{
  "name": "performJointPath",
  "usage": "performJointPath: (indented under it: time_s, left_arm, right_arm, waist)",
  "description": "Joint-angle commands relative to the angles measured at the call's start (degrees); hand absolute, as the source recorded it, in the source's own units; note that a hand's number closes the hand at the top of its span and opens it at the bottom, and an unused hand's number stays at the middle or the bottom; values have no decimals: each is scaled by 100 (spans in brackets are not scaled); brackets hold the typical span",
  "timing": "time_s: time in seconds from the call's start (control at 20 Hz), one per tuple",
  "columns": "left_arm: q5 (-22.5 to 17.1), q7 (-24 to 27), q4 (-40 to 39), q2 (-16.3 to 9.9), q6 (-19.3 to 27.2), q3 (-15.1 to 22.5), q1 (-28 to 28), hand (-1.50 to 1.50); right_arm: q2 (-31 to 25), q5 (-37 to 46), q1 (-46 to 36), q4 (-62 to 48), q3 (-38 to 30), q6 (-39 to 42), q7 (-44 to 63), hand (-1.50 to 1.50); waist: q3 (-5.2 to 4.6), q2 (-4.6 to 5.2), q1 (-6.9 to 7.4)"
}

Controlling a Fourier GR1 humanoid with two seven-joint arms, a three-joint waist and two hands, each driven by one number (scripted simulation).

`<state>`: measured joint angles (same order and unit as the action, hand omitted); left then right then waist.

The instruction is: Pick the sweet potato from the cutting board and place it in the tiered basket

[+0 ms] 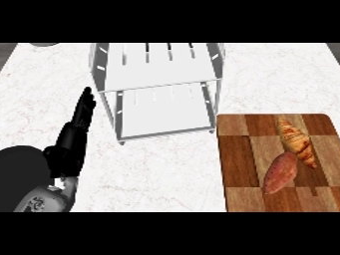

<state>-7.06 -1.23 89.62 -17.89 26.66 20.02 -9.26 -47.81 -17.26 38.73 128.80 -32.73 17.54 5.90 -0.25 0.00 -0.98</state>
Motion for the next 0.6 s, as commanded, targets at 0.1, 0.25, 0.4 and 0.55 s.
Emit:
performJointPath:
  time_s: [0.1, 0.25, 0.4, 0.55]
  left_arm:
    - [57, -271, 282, -103, -146, -100, 0, 0]
    - [69, 21, 15, 130, -279, -70, -51, 0]
    - [349, -449, 90, 313, -65, 58, -212, 0]
    - [71, -146, 20, 47, -483, -374, -122, 0]
  right_arm:
    - [-339, -18, -368, 1083, 151, -131, 1982, -150]
    - [-515, 45, -990, 1437, 730, -452, 2879, -150]
    - [-660, 168, -1445, 1358, 1041, -335, 3301, -150]
    - [-648, 203, -1616, 1337, 1327, -129, 3607, -150]
  waist:
    - [15, 2, 132]
    - [15, 21, 168]
    - [19, 11, 158]
    - [19, 4, 137]
